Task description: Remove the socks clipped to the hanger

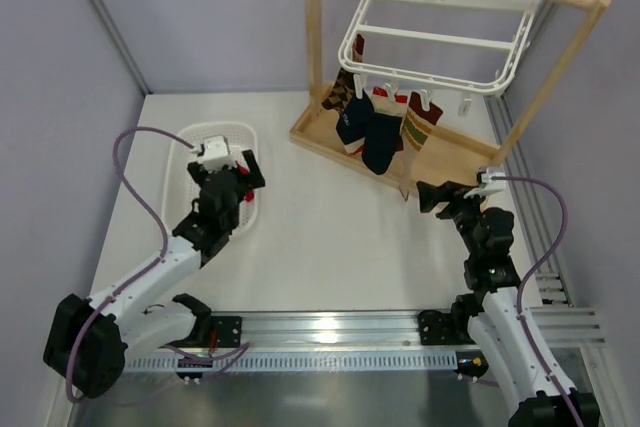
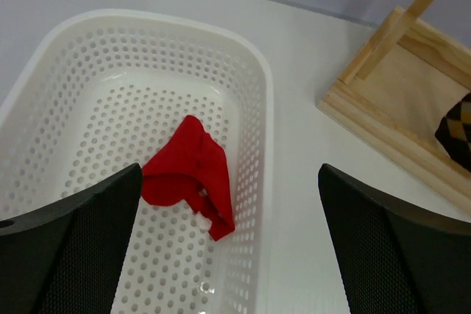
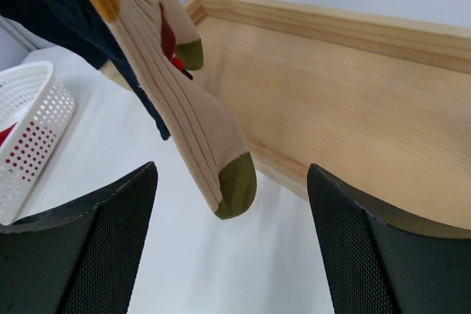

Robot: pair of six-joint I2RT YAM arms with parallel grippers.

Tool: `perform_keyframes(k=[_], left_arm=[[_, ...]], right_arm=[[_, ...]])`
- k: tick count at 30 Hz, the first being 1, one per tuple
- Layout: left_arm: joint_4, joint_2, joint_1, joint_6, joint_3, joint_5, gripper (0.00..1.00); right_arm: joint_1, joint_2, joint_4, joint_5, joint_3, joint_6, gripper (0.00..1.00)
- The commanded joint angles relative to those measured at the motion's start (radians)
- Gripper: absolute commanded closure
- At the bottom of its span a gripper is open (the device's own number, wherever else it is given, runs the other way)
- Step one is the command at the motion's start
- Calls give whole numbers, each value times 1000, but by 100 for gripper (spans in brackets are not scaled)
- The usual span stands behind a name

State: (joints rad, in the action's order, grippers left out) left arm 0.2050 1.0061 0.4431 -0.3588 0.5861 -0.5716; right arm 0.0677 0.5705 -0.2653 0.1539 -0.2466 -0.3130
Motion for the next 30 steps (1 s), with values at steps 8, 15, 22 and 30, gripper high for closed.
perform_keyframes(k=[8,15,22,30], left_arm=[[209,193,311,41,40,-38,0],[277,293,427,35,73,42,0],[304,379,483,38,113,41,0],[318,462,558,44,192,21,0]], right_arm=[[-3,9,-167,95,-126,0,17],[-2,186,-264,171,-263,-14,19],[-2,316,-327,208,-330,-20,24],[-3,426,-396,245,-365,-23,51]])
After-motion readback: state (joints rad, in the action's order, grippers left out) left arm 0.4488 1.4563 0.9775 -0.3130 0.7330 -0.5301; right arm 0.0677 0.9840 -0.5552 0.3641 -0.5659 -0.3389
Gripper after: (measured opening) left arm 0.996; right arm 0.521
